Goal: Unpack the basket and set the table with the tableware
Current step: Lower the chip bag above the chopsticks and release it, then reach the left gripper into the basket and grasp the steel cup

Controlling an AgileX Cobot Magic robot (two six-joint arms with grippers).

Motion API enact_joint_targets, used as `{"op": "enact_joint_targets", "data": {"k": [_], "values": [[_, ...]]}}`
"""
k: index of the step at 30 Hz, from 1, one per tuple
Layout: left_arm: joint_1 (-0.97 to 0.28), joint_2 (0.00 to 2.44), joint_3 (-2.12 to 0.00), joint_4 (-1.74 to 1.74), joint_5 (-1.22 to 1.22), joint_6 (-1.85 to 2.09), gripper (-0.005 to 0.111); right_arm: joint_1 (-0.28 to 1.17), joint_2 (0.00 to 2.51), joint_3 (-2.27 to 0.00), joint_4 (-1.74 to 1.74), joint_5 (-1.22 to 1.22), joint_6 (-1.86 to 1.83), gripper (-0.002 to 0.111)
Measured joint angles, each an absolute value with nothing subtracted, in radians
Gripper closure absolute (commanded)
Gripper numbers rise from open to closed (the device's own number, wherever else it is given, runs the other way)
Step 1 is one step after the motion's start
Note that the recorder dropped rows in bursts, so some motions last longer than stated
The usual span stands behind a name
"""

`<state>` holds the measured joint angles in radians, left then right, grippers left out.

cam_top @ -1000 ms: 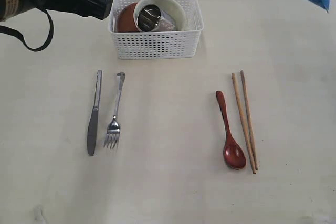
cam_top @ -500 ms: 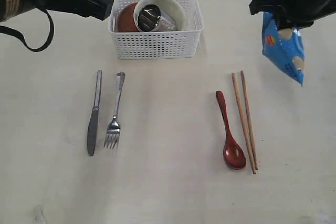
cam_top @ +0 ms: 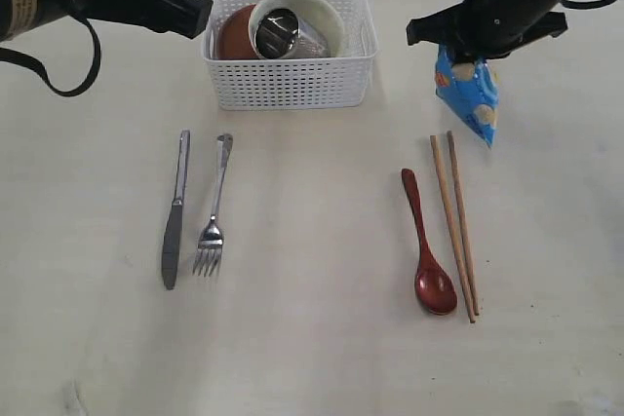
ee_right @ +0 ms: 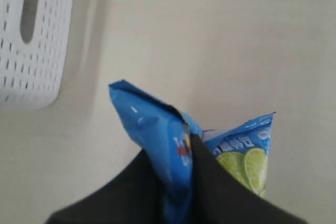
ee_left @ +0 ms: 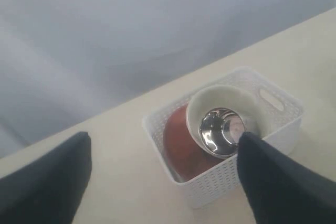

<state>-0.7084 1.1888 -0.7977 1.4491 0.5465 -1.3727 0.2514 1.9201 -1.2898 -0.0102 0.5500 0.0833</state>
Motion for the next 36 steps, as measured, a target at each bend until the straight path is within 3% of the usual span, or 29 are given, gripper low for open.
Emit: {"op": "enact_joint_targets", "data": {"k": [11,13,14,16,24,30,33,36], "values": [[-0.708,1.189,-0.798,1.453,0.546,-1.373,0.035,0.251,1.995,-1.29,-0.101,0.442,0.083,0.106],[-0.708,1.189,-0.798,1.453,0.546,-1.373,0.035,0.251,1.995,-1.29,-0.101,0.435,0.07,0.088],[-0.708,1.189,-0.798,1.453,0.546,-1.373,0.035,0.251,1.995,-1.29,-0.101,0.435,0.067,0.072],[-0.708,1.189,-0.798,1.453,0.545,-1.373,0.035,0.251,1.995,-1.29,-0.104,0.435,0.054,0.063],[-0.708,1.189,-0.798,1.453,0.545,-1.373,0.035,0.251,1.833,-1.351,-0.082,0.417,-0.006,0.063],[-0.708,1.189,-0.798,1.46,0.6,-1.373,0.035,0.274,1.784,-1.458,0.258,0.552,-0.271,0.063],[-0.615,1.191,-0.798,1.445,0.533,-1.386,0.034,0.311,1.79,-1.486,0.364,0.608,-0.341,0.063],[-0.357,1.26,-0.835,1.371,0.205,-1.386,0.034,0.311,1.808,-1.501,0.414,0.618,-0.351,0.063]]}}
